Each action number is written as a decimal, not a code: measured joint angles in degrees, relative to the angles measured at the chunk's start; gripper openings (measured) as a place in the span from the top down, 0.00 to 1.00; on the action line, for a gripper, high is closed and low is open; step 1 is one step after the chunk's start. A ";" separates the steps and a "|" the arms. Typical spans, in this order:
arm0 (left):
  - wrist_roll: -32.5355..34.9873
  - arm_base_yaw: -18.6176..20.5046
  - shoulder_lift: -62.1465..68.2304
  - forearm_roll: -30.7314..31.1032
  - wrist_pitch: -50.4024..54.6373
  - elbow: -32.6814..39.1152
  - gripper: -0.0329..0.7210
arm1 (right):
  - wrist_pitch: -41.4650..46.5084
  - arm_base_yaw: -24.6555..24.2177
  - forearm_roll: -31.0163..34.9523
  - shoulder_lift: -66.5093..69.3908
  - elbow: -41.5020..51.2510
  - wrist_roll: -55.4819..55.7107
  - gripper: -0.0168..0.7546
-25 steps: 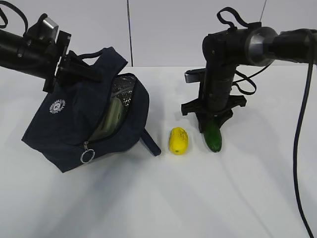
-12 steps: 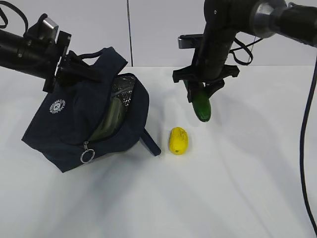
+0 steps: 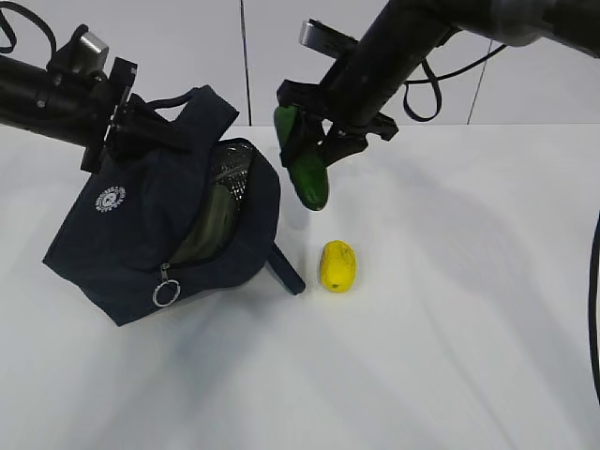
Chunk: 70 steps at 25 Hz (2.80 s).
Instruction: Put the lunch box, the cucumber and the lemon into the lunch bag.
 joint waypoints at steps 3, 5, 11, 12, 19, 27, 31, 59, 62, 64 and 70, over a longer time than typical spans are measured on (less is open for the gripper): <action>-0.10 0.00 0.00 -1.22 -0.70 0.00 0.97 | 0.00 0.00 8.32 0.00 0.00 -3.36 0.57; -0.08 0.00 0.00 -2.09 -1.18 0.00 0.97 | 0.00 0.00 11.60 0.00 0.00 -4.66 0.57; -0.08 0.00 0.00 -4.84 -4.04 0.00 0.97 | 0.00 1.08 13.09 0.11 0.00 -5.54 0.57; -0.08 0.00 0.00 -5.36 -4.26 0.00 0.97 | 0.00 1.37 13.09 0.24 0.00 -5.82 0.57; -0.08 0.00 0.00 -7.25 -3.41 0.00 0.97 | 0.00 2.36 17.79 4.30 0.00 -6.82 0.57; -0.08 0.00 0.12 -7.25 0.66 0.00 0.97 | -0.36 2.45 24.92 5.47 0.00 -10.60 0.57; -0.08 0.00 0.12 -7.38 0.90 0.00 0.97 | -3.83 2.57 25.14 5.47 0.00 -11.79 0.53; -0.08 0.00 0.12 -7.14 1.97 0.00 0.97 | -0.66 -1.92 23.29 6.20 -2.00 -16.61 0.34; -0.08 0.00 0.12 -6.77 1.97 0.00 0.97 | -0.61 -3.45 17.29 5.29 -2.00 -14.81 0.34; -0.08 0.00 0.12 -6.39 2.00 0.00 0.97 | -0.52 -3.57 10.09 3.43 -2.00 -12.32 0.34; -0.08 0.00 0.12 -5.90 2.10 0.00 0.97 | 0.00 -3.57 -6.14 -4.00 -1.58 -4.24 0.34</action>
